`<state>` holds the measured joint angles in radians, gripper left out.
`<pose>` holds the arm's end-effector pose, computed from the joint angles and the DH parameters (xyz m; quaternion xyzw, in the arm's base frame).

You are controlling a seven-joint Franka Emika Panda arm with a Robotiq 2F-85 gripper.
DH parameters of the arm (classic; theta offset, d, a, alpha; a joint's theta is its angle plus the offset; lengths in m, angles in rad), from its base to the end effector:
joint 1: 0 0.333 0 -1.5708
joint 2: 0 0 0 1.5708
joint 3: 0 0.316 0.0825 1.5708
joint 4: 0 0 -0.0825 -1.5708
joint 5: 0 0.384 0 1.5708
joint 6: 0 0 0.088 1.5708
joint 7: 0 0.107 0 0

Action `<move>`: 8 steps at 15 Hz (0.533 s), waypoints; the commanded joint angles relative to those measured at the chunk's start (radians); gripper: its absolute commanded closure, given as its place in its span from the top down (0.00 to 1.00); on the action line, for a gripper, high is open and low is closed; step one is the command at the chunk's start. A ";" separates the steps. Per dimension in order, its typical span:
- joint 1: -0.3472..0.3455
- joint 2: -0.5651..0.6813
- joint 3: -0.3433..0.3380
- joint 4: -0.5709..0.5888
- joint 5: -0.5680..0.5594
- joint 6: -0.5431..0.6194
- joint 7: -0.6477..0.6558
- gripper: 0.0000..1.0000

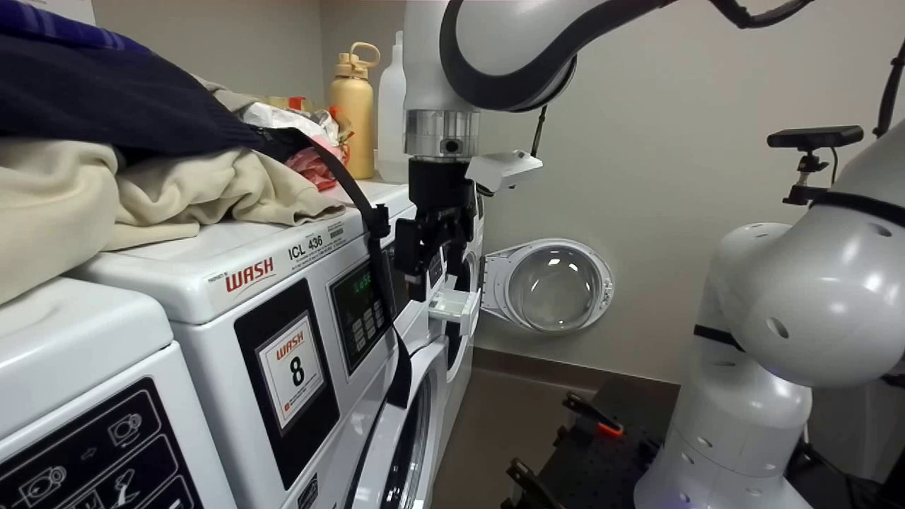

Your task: Push the second button in the third row of the middle machine

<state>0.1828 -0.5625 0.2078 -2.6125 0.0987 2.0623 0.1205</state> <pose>0.3412 0.1452 0.4300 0.9953 0.0961 0.0052 0.0106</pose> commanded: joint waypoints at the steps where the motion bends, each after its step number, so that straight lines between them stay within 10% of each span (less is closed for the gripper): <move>1: -0.010 0.083 -0.014 -0.004 -0.042 0.115 -0.045 1.00; 8: -0.007 0.180 -0.098 0.013 -0.055 0.133 -0.234 1.00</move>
<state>0.1775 -0.3944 0.1429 -2.6183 0.0526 2.2239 -0.0307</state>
